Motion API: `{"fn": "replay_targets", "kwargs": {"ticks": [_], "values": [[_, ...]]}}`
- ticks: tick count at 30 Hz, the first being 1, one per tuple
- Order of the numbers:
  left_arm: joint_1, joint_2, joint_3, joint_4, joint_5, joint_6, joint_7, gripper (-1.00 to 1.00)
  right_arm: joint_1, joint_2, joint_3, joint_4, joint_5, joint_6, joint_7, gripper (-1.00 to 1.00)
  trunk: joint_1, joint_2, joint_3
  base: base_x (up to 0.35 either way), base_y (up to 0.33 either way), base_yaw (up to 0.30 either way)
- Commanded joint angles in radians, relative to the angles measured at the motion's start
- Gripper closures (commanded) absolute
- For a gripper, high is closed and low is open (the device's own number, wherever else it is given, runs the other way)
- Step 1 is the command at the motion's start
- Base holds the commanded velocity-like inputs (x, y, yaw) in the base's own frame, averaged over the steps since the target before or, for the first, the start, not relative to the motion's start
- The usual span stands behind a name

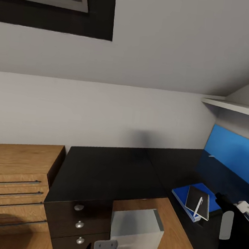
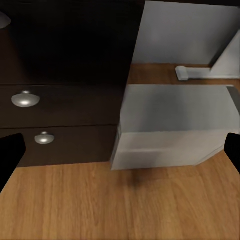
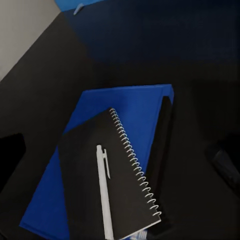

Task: In the bedroom, organize the workspace by keeping the computer under the desk, ensuring the monitor is on the desk, placing the keyboard on the desk next to the monitor, placing the mouse on the desk next to the keyboard, moving the folder from the swivel chair onto the desk next to the mouse, stacking the notebook on top of the folder with the pen on top of the notebook, and positioning the swivel chair next to the desk.

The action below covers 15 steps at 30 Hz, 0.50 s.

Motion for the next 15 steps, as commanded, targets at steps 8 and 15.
{"fn": "replay_targets", "kwargs": {"ticks": [8,15], "values": [[-0.002,-0.001,-0.004,0.000,0.007,-0.005,0.003,-1.00,-0.001,-0.030,-0.002,0.028,-0.011,0.005,-0.008,-1.00,0.031,-0.057,-0.026,0.000,0.000,0.000],[-0.002,-0.001,-0.004,0.001,0.008,-0.005,0.003,-1.00,-0.001,-0.083,-0.003,0.108,-0.047,0.006,-0.009,-1.00,0.058,-0.106,-0.048,0.000,0.000,0.000]]}}
